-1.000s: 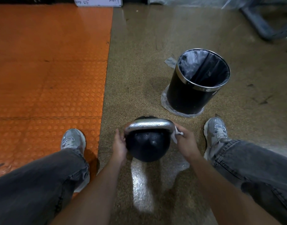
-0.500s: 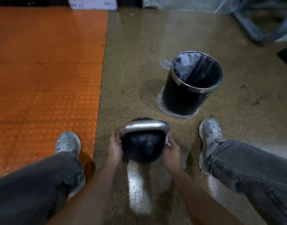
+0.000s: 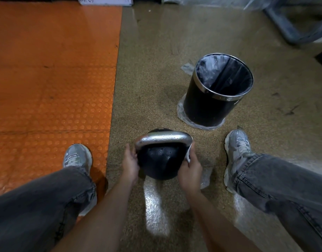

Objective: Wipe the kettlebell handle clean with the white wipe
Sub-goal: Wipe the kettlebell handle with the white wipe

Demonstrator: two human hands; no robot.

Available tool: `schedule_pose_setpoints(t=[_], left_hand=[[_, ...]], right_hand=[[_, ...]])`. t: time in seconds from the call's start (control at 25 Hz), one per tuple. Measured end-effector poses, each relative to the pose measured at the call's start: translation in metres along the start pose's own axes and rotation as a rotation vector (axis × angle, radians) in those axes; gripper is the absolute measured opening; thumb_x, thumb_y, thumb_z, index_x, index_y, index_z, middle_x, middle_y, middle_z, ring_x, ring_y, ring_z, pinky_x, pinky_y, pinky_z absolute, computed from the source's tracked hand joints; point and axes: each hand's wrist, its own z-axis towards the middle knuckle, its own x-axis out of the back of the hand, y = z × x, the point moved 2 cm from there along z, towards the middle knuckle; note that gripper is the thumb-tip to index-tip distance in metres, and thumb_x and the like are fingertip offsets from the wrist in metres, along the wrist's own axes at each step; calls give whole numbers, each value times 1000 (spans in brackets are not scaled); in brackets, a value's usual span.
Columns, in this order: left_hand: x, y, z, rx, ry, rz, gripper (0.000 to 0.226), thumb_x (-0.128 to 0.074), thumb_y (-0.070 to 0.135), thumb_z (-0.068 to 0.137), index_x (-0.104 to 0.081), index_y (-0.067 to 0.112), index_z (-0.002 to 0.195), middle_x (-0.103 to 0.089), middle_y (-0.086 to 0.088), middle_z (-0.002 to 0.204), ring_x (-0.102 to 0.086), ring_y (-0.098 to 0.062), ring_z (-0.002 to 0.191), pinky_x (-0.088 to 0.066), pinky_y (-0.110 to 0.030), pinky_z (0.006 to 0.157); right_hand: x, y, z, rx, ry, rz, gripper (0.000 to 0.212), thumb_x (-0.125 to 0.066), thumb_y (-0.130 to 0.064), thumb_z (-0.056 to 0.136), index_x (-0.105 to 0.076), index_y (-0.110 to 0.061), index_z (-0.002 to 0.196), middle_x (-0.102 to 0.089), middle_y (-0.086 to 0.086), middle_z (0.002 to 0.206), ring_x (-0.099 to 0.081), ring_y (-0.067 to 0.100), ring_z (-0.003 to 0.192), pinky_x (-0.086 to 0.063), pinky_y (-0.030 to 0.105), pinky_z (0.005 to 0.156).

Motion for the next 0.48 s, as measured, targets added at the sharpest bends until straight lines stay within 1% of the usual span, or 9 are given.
schedule_pose_setpoints(t=[0.08,0.16,0.2,0.24,0.32,0.4,0.44,0.48], left_hand=[[1,-1,-1,3,8,8,61,-18,54,103,-39,19,148,-55,-1,133,-43,-19,133,-28,-42,112],[-1,-1,-3,-10,8,-8,58,-18,51,104,-37,19,149,-56,0,128,-45,-18,128,-29,-42,112],[-1,0,-3,-7,1,-19,57,-19,51,104,-38,19,148,-56,0,127,-46,-18,128,-30,-41,111],[-1,1,-2,-2,-2,-23,59,-19,52,104,-40,18,148,-56,0,130,-45,-19,131,-31,-39,109],[0,0,0,5,-11,-8,63,-18,55,103,-41,17,147,-53,-3,139,-43,-19,134,-31,-37,105],[0,0,-1,-2,-17,-7,63,-17,54,103,-41,16,147,-52,-4,141,-43,-18,133,-31,-34,101],[0,-1,-2,-4,-22,-10,63,-16,53,103,-41,16,147,-51,-4,142,-42,-18,134,-31,-33,100],[0,-1,-2,-7,-24,-3,63,-16,53,103,-42,16,147,-51,-4,141,-42,-18,133,-30,-32,99]], right_hand=[[2,5,-1,-4,-29,-27,76,-42,6,97,-30,-36,160,-59,-20,127,-57,9,124,-49,30,108],[2,0,12,-51,6,-16,72,-40,8,98,-32,-27,161,-54,-18,123,-52,6,121,-45,24,103],[0,-8,13,-66,21,19,70,-39,8,100,-31,-25,161,-52,-19,123,-48,2,120,-42,22,103],[-1,-12,11,-60,35,40,70,-39,7,101,-29,-26,162,-49,-22,125,-45,0,122,-40,22,105],[-2,-10,-1,-31,30,27,72,-40,6,101,-26,-31,162,-44,-24,136,-38,-2,128,-36,23,112],[-3,-4,-6,-24,3,15,73,-40,7,100,-27,-29,162,-46,-15,150,-37,1,134,-36,27,116],[-3,-1,0,-45,12,14,72,-39,7,99,-28,-27,162,-49,-9,151,-41,6,136,-38,28,115],[-4,-2,6,-70,29,20,71,-38,7,100,-29,-27,162,-54,-6,148,-45,11,136,-39,30,115]])
